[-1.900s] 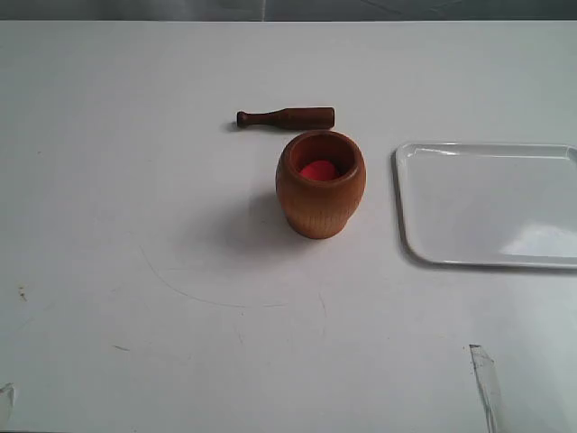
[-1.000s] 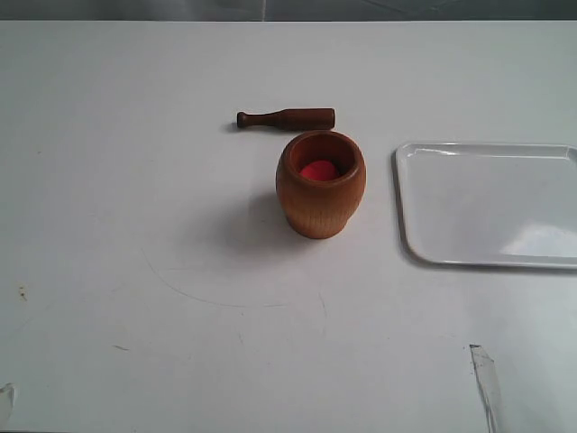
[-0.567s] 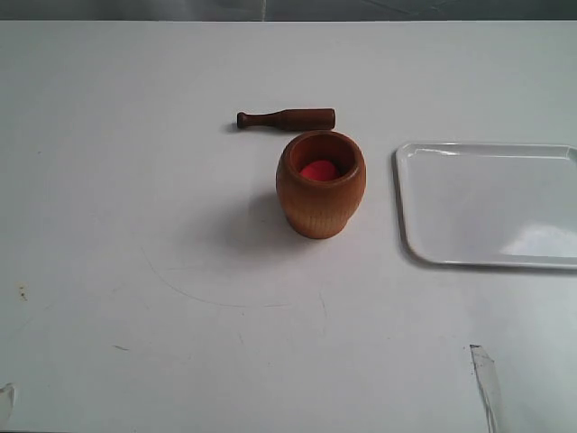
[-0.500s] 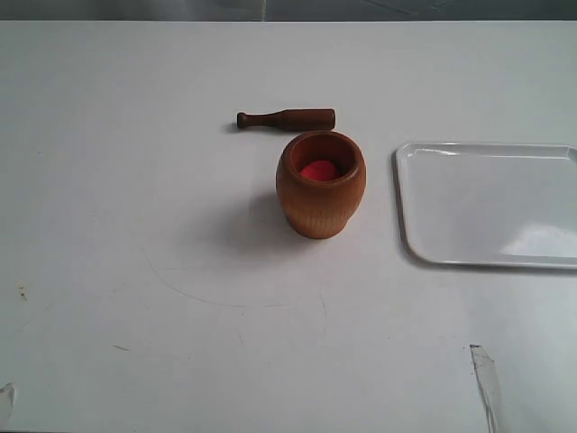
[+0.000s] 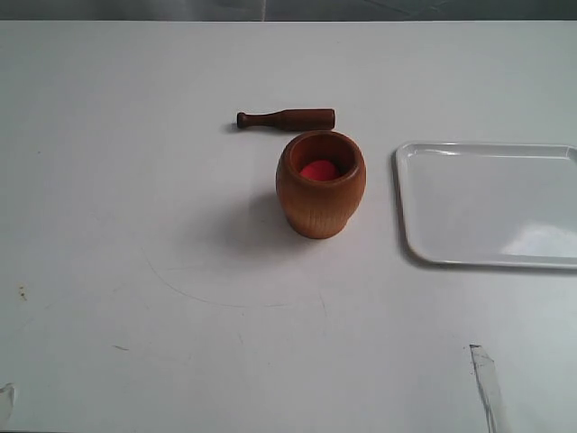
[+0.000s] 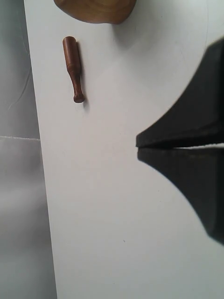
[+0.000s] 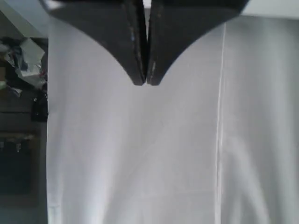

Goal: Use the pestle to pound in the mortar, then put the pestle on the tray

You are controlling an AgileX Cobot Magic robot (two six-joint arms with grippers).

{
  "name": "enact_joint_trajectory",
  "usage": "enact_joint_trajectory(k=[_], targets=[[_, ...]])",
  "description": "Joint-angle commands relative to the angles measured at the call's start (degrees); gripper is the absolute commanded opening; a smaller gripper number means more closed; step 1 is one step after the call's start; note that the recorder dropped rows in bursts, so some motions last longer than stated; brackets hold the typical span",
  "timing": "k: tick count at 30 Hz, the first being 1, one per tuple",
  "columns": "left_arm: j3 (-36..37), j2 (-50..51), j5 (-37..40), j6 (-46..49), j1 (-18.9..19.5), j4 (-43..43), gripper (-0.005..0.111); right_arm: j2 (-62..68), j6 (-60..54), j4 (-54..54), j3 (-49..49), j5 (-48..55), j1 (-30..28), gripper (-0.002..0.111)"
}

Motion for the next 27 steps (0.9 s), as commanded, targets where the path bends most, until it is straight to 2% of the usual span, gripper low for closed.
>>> enact_joint_trajectory(k=[1,9,13,16,19,27], targets=[[0.03,-0.07,-0.17,-0.47,-0.44,-0.42,0.0,13.96,-14.01,7.04,-13.67,16.88,-0.33,0.0],[0.03,-0.07,-0.17,-0.47,-0.44,-0.42,0.0,42.51,-31.81,28.1,-32.52,38.08,-0.33,0.0],[0.03,-0.07,-0.17,-0.47,-0.44,-0.42,0.0,54.7,-33.76,30.71,-38.98,41.77,0.02,0.0],[0.03,-0.07,-0.17,-0.47,-0.44,-0.42,0.0,63.47,-34.3,28.45,-42.59,41.38,3.08,0.0],[0.03,-0.07,-0.17,-0.47,-0.44,-0.42,0.0,71.52,-34.71,24.98,-46.47,40.17,8.58,0.0],[0.03,-0.07,-0.17,-0.47,-0.44,-0.42,0.0,93.13,-35.1,5.79,-62.95,37.1,22.91,0.0]])
